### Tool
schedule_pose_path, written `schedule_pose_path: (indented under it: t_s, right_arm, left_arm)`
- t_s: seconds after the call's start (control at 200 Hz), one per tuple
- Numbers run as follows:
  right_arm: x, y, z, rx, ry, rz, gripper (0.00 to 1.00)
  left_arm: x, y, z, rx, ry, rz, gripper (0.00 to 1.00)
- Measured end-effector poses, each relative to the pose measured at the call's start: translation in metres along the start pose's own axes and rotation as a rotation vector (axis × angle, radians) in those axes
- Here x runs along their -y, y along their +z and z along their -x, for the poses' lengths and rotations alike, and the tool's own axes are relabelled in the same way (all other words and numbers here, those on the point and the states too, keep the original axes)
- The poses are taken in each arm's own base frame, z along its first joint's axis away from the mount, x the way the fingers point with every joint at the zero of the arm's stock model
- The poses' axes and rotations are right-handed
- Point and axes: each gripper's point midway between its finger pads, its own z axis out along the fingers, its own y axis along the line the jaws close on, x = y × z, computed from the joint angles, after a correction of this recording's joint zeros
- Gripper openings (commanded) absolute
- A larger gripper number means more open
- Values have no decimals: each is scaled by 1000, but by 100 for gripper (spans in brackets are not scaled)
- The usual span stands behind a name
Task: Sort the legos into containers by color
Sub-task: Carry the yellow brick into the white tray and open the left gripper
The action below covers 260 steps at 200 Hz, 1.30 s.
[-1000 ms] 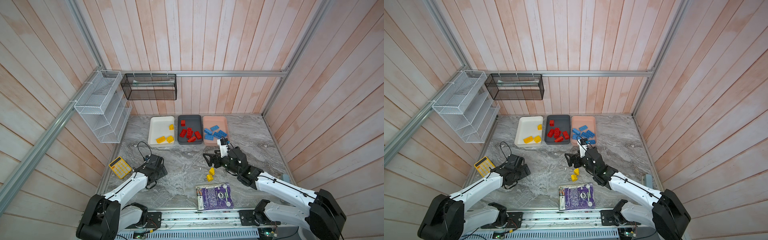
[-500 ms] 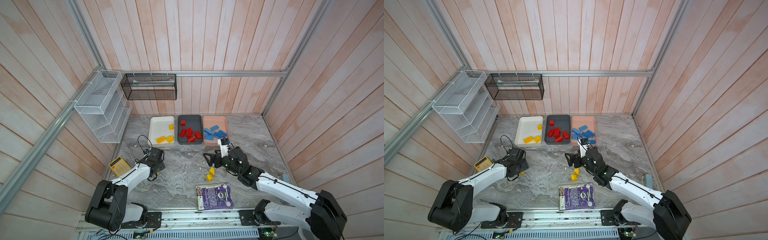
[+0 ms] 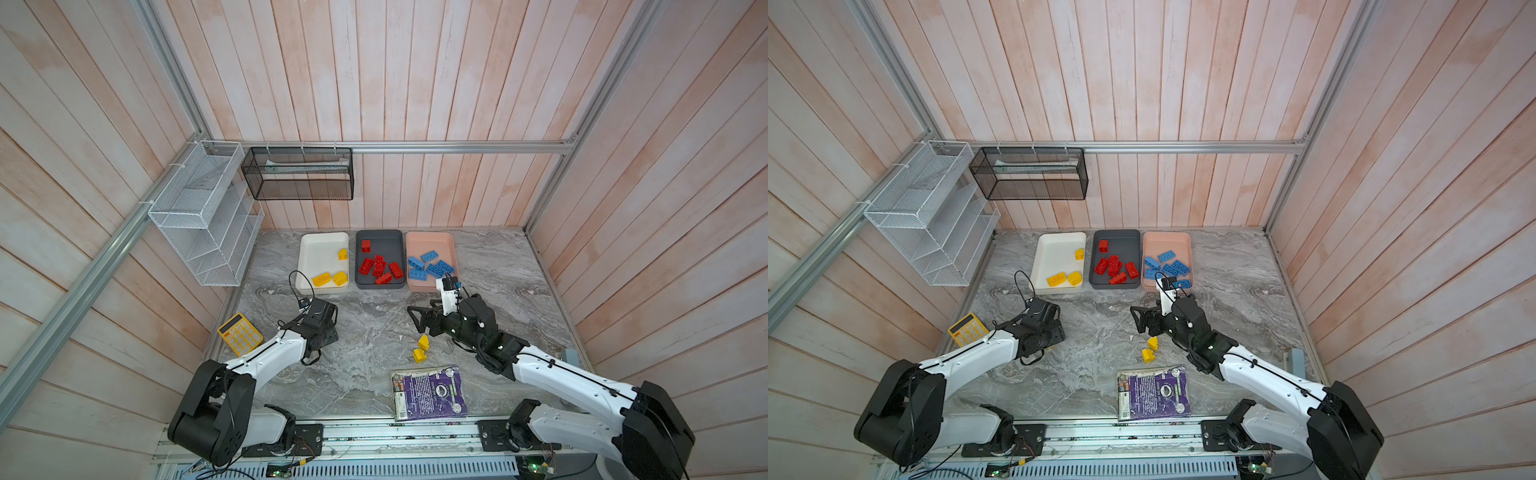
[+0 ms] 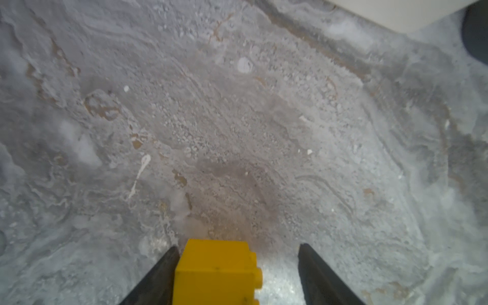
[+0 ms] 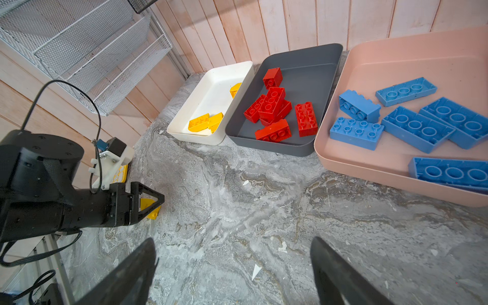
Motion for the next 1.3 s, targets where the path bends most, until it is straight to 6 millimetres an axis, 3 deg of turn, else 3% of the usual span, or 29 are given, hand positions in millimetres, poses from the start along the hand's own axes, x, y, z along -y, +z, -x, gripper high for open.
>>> schedule_pose_path:
  t_s: [0.13,0.38,0.705,0.87,1.075,1.3]
  right_arm:
    - [0,0,0,0,0,0,91]
    - [0,0,0,-1,0,0,91]
    - [1,0,0,1,0,-4,91]
    - [1,0,0,2,0,-5,91]
    - [2,0,-1,1,0,-7,91]
    - [5,4,-6,-12,0,-18,91]
  left_arm:
    - [-4,2,-11,-27,-2,2,64]
    - [-2,1,-9,-20,-18,-7,44]
    - [10,-5,7,2,-1,-25,38]
    - [28,-23,34,57,18,-65,39]
    - [60,-53,94,166,43,-129,39]
    - [80,-49,153,214,53,-134,39]
